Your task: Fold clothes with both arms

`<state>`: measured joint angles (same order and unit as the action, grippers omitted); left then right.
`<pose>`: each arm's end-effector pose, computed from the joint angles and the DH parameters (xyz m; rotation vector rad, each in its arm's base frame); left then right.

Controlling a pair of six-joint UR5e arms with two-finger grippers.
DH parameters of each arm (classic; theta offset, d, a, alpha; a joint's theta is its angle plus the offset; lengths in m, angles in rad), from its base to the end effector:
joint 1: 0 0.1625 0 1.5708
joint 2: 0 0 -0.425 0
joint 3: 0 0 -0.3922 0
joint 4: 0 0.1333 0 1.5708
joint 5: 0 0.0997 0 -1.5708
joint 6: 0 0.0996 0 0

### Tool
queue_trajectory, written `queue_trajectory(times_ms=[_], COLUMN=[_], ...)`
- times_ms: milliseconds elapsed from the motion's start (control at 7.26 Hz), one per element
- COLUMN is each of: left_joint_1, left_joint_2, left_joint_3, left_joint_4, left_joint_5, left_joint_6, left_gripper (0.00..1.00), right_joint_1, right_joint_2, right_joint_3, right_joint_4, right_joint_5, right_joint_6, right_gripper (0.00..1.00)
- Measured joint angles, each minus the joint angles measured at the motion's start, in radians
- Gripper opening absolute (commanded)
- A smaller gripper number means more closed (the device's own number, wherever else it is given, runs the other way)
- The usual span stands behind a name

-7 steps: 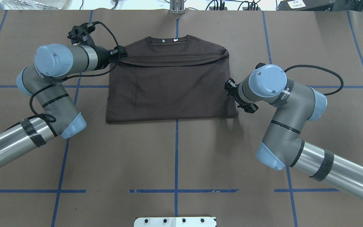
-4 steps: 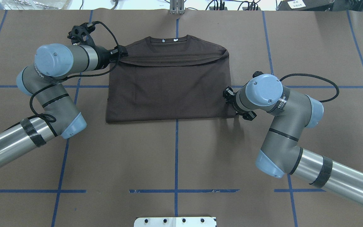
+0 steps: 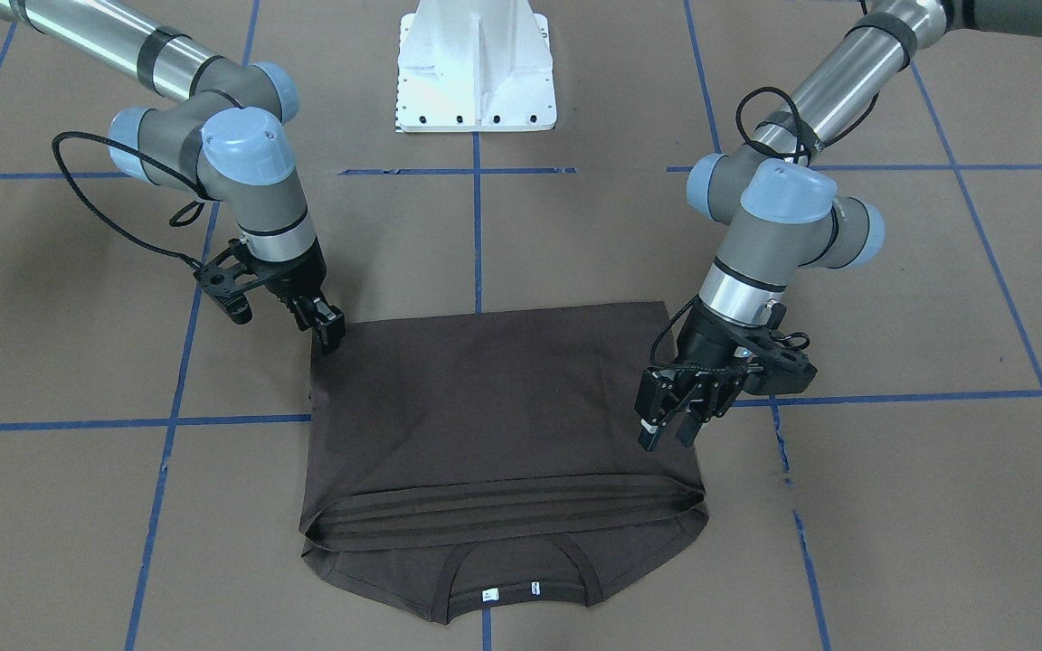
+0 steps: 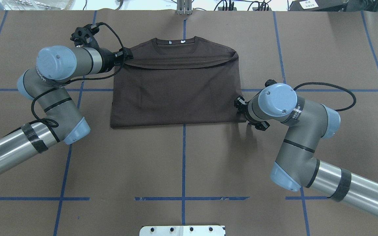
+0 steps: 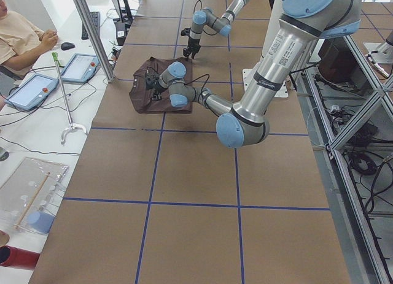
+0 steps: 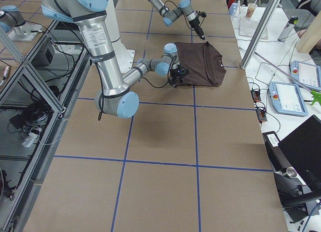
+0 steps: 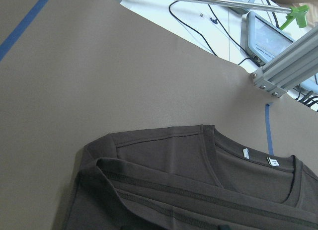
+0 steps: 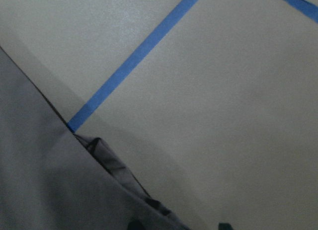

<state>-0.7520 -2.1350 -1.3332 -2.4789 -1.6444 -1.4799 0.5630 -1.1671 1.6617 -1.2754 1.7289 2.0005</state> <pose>0.4437 -0.5875 0.3344 0.4526 1.1682 -0.5284 -0.4888 -0.4476 0.3656 -0.1003 -0.8243 0.8750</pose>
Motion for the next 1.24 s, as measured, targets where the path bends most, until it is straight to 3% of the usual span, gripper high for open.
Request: queue_trajectory(times_ms=[965,1102,1240], left_joint_1=[-0.001,-0.001,-0.001], left_joint_2=[0.000,0.000,0.000], left_joint_3=[0.004,0.004,0.005], left_joint_4=[0.001,0.001,0.000], left_joint_5=[0.002,0.002,0.002], left_joint_6=[-0.002,-0.002,-0.002], left_gripper=[0.68,0.68,0.68], right_joint_1=[-0.031,-0.031,-0.032], right_joint_2=[-0.019,-0.016,-0.015], right_joint_3=[0.022,0.017,0.017], right_joint_4=[0.000,0.001,0.001], right_joint_5=[-0.006,-0.011,-0.017], right_joint_6=[-0.003,-0.005,-0.006], right_gripper=[0.52,0.40,0.19])
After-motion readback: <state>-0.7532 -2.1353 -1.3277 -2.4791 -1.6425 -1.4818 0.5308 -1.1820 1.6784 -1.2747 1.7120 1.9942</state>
